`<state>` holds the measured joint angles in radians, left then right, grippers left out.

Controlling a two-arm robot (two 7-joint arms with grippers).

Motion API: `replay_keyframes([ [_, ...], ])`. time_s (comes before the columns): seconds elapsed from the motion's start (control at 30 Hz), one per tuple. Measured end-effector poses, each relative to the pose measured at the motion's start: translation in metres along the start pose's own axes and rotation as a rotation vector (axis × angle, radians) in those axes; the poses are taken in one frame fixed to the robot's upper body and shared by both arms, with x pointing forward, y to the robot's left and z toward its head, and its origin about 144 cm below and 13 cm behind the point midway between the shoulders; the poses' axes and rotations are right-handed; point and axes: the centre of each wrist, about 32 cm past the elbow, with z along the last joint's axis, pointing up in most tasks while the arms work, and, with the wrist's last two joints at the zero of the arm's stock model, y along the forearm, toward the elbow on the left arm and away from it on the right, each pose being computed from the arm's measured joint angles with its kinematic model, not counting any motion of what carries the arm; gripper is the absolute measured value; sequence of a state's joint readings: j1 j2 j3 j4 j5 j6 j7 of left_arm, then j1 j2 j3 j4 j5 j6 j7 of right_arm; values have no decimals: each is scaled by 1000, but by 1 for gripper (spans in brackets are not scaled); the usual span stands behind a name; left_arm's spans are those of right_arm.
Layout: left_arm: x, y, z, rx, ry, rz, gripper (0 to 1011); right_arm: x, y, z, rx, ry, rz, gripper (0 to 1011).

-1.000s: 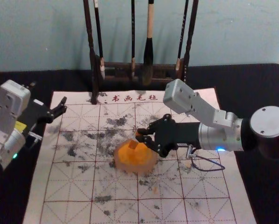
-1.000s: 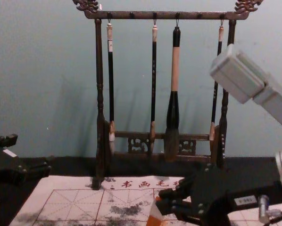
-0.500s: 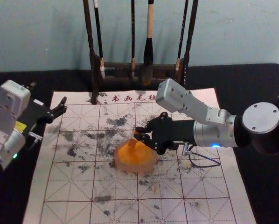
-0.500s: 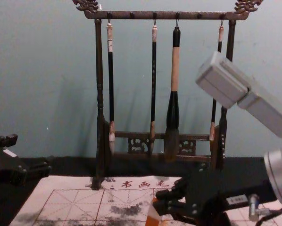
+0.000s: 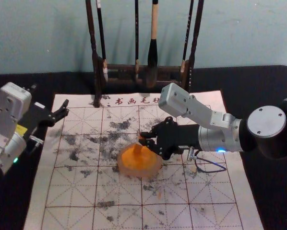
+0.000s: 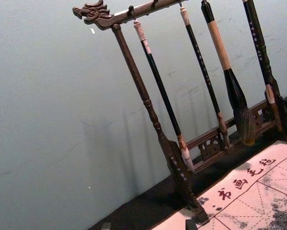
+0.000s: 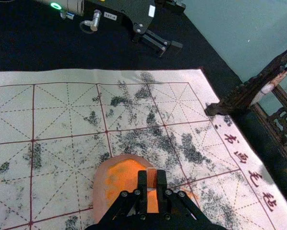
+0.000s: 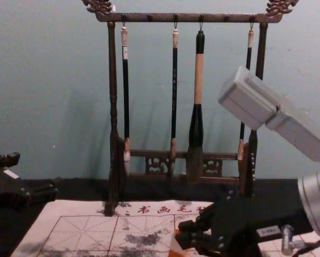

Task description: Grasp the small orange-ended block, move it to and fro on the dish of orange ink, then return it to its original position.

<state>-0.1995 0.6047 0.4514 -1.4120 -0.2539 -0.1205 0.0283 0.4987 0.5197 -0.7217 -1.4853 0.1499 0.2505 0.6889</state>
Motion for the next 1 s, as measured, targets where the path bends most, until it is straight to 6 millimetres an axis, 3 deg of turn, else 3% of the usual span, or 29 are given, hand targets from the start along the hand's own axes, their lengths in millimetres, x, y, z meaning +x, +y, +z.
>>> replay_keyframes([
  [1.0, 0, 0, 0, 0, 0, 0, 1001, 2, -12, -5, -4, -8, -2, 109],
])
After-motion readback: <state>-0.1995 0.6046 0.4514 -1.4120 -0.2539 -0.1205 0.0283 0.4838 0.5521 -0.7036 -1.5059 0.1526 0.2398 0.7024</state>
